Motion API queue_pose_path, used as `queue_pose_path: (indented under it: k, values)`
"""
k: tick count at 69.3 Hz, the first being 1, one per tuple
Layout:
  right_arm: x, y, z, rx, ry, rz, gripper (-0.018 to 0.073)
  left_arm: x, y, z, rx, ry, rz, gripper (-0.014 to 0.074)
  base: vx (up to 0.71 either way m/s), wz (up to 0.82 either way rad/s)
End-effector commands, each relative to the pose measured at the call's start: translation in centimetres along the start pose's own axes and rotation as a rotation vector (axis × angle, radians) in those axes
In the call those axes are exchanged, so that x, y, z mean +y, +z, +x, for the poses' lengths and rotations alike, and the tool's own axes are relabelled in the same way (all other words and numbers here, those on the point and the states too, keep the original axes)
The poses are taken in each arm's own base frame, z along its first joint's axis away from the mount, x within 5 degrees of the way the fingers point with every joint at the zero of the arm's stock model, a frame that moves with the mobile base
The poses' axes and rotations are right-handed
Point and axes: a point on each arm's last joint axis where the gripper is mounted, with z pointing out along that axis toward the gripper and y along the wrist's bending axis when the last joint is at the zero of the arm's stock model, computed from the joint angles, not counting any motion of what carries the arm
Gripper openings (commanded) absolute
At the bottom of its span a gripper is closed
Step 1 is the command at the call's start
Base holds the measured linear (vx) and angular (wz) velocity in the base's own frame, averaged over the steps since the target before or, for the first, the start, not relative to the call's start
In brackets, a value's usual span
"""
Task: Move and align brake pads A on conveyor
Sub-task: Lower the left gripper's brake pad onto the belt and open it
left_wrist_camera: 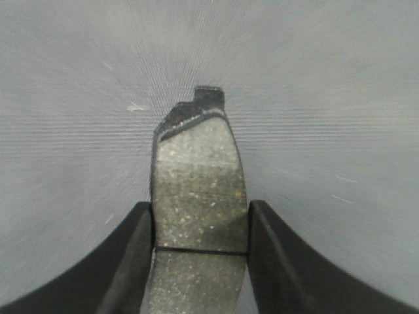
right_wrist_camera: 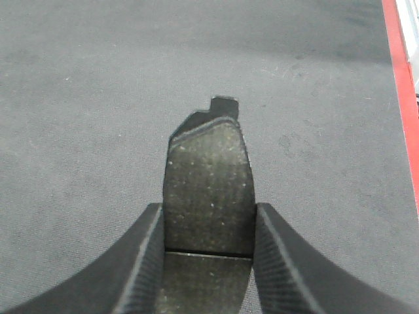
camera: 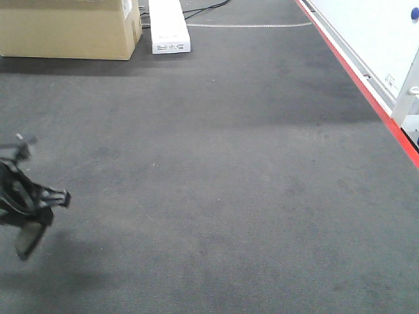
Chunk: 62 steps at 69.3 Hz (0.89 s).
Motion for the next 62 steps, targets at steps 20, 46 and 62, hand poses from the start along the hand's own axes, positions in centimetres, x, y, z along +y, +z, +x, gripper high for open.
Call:
queue_pose_path:
  k: [20,46,62]
  values:
    - [-0.1,-0.6,-1.4,-0.110,-0.008,0.011,-0.0006,-0.1,2.7,-1.2,0.006,-0.020,0.006,-0.0003,0.00,0.00]
    - [-0.1,-0.6,-1.4,-0.110,-0.008,0.011,-0.0006,-0.1,2.8,-1.4,-0.010,-0.017,0.006,0.0308,0.00,0.00]
    - [-0.1,-0.6,-1.4,-0.110,-0.008,0.011,-0.0006,-0.1,2.6,-1.2,0.002,-0.017,0.006,0.0630,0.00,0.00]
